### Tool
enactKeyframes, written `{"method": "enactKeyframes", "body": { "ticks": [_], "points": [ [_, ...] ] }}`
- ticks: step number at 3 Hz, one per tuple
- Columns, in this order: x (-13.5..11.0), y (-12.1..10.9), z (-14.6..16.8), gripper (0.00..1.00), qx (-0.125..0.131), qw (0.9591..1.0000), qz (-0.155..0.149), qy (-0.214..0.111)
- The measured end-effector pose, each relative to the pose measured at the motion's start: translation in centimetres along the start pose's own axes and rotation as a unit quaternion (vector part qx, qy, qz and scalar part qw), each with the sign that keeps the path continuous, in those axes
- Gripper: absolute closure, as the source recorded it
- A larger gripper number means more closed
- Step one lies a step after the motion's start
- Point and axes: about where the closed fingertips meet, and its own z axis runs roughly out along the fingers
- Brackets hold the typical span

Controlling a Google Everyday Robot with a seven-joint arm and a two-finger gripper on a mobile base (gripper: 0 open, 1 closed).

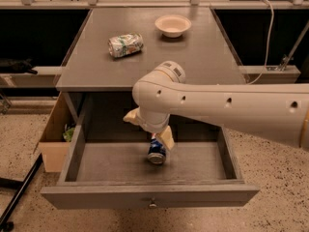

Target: Pick pepsi can from top drawer and place on counter

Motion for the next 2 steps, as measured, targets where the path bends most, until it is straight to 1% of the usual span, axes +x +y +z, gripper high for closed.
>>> {"method": "enactKeyframes", "body": {
  "ticks": [1,2],
  "points": [
    [-0.09,0.09,1.18,0.0,-0.004,1.0,-0.003,-0.009],
    [-0.07,-0.3,1.42,0.0,-0.001,0.9998,-0.017,-0.009]
  ]
}}
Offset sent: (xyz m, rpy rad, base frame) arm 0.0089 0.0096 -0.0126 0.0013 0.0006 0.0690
